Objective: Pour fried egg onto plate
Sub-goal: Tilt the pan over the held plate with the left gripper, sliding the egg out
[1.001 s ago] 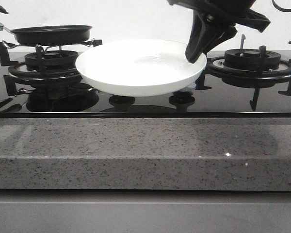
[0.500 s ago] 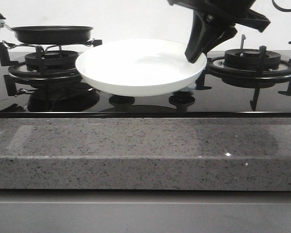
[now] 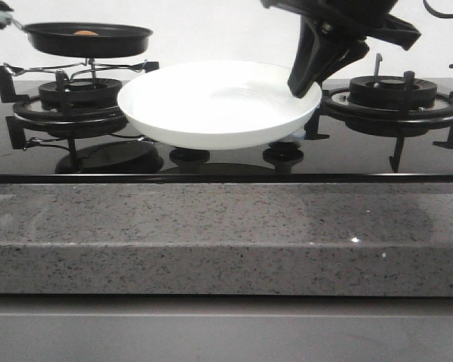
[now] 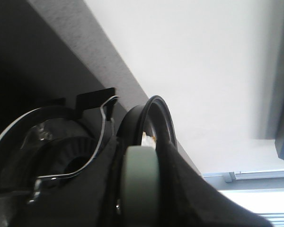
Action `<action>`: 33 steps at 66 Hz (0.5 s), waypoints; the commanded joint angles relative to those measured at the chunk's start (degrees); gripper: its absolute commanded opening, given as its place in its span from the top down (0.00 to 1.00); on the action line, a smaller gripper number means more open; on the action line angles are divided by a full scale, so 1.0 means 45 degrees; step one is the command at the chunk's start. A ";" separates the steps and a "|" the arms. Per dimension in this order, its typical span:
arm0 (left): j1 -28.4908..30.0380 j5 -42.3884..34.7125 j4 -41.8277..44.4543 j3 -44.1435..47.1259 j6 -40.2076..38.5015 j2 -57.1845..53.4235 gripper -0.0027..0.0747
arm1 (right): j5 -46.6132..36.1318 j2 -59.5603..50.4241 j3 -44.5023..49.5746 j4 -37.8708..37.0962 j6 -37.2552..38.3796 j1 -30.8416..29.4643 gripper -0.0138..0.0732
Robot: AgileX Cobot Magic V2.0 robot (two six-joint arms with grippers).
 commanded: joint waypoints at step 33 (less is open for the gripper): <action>-0.1589 -0.0542 0.0636 0.0734 0.1841 -0.4489 0.99 | -0.0493 -0.0490 -0.0295 0.0070 -0.0033 -0.0072 0.92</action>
